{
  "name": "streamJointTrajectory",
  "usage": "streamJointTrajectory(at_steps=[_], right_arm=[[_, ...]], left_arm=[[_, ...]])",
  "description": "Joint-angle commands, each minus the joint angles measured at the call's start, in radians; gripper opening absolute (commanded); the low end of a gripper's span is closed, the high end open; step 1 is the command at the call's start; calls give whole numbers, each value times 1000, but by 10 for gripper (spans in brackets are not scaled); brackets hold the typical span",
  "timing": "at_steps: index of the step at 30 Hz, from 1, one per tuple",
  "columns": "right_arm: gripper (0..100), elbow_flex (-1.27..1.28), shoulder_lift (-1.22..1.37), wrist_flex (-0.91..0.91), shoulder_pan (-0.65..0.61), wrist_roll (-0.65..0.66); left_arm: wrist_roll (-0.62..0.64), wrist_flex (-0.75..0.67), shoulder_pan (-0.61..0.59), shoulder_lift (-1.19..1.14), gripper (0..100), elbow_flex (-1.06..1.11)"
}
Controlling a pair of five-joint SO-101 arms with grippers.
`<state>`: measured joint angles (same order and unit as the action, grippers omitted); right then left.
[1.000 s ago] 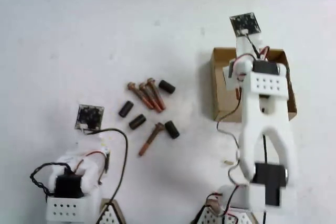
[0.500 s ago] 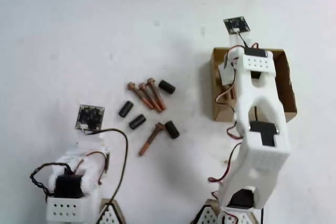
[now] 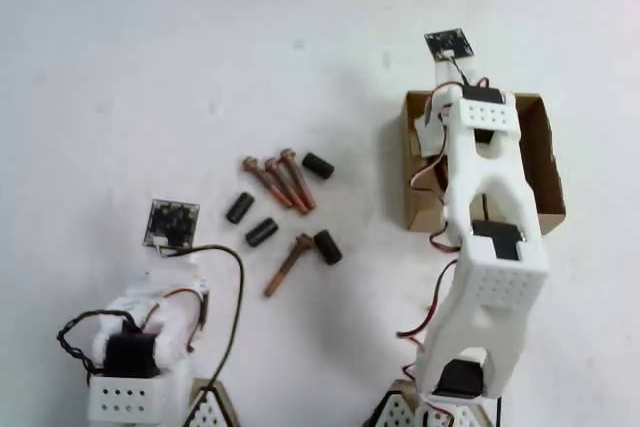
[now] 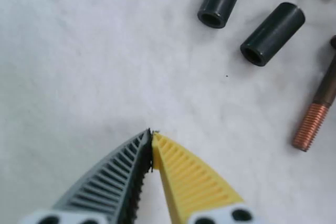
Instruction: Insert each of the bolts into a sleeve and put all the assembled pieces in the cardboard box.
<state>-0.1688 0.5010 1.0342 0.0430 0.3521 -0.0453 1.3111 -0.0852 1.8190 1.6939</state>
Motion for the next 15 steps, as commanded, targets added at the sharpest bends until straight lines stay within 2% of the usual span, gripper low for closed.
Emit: streamJointTrajectory(at_steps=[1, 8, 15], right_arm=[[156, -51, -170, 41, 7, 9], [156, -49, -371, 205, -25, 9], [156, -44, -595, 409, -124, 9]], left_arm=[[-12, -26, -5, 7, 24, 0], [-12, -29, -5, 7, 24, 0], [-11, -29, -5, 7, 24, 0]])
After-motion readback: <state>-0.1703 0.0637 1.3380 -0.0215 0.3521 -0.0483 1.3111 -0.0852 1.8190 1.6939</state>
